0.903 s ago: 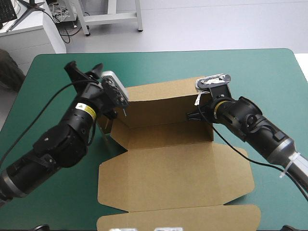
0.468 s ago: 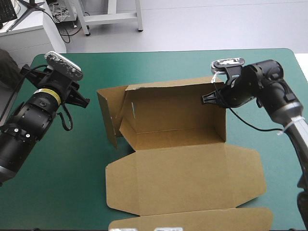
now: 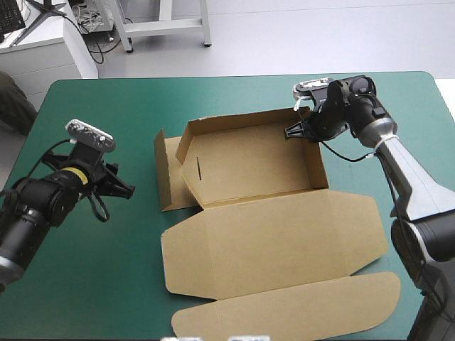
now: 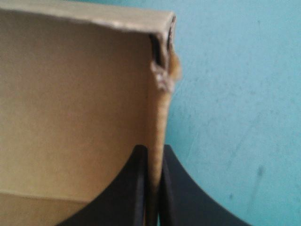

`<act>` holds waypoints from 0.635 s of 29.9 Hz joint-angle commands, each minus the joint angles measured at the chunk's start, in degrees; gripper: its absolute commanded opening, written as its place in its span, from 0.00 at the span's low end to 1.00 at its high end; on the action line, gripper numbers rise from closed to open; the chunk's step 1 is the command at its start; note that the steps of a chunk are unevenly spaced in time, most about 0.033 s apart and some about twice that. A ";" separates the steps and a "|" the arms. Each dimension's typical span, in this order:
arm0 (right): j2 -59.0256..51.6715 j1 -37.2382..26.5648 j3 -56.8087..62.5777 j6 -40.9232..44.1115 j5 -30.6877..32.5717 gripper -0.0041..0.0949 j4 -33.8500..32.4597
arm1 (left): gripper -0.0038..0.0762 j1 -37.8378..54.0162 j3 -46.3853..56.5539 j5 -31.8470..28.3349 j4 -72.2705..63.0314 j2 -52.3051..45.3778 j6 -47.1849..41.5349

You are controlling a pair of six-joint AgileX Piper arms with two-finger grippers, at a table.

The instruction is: Fold the box

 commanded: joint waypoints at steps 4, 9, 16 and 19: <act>4.02 -0.08 0.38 -1.59 6.06 0.02 1.22 | 0.37 0.05 9.11 -6.42 -2.75 -13.10 -0.99; 4.46 -0.08 0.48 -1.59 5.71 0.02 0.59 | 0.24 0.05 15.79 -5.83 -6.13 -25.65 -0.68; 4.46 -0.08 0.48 -1.69 6.52 0.02 0.59 | 0.04 0.05 22.95 -1.31 -4.98 -42.02 -0.68; 4.46 -0.08 0.48 -1.69 6.52 0.02 0.59 | 0.04 0.05 25.18 -1.12 -4.68 -46.11 -0.68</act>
